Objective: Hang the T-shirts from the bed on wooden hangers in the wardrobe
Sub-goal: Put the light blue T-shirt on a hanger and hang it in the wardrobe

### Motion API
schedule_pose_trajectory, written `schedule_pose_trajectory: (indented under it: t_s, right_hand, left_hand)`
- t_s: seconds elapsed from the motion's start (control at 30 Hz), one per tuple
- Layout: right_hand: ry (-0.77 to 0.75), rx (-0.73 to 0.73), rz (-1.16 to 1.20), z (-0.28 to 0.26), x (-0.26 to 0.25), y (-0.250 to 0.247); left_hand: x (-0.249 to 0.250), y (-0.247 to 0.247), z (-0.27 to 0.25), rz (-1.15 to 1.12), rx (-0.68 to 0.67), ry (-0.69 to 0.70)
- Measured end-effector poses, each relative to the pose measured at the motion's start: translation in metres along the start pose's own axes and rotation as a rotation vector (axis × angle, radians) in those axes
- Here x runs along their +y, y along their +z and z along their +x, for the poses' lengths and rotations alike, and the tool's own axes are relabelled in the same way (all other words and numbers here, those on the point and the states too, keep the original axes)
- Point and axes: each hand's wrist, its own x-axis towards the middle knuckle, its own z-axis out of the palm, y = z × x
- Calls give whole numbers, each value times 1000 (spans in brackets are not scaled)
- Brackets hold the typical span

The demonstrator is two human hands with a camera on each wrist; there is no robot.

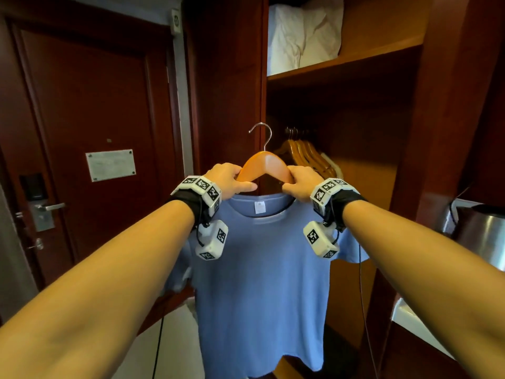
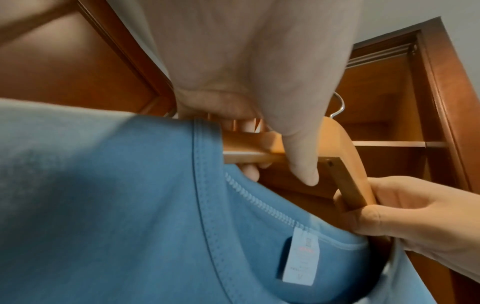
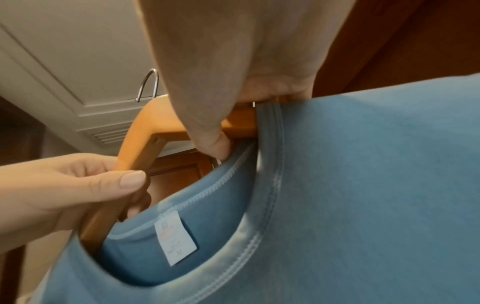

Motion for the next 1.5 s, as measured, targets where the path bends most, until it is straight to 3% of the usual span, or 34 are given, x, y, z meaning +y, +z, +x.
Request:
schedule_pose_trajectory:
  t_s: [0.27,0.67,1.0,1.37,1.5]
  right_hand:
    - [259,101,-170,49,14,25]
    - [541,156,-424,96,76,34]
    - [656,128,-447,164,173,31]
    - [824,6,-456,219,275,48]
    - [876,-9,-496,234,298,53]
  left_hand:
    - [-47,24,90,-33,-118,156]
    - [-51,100,203,-108,-360,300]
    - [-8,164,328,-81,-423,364]
    - [16,204,435,-193,-306,379]
    - [20,221,468,-249,-377,382]
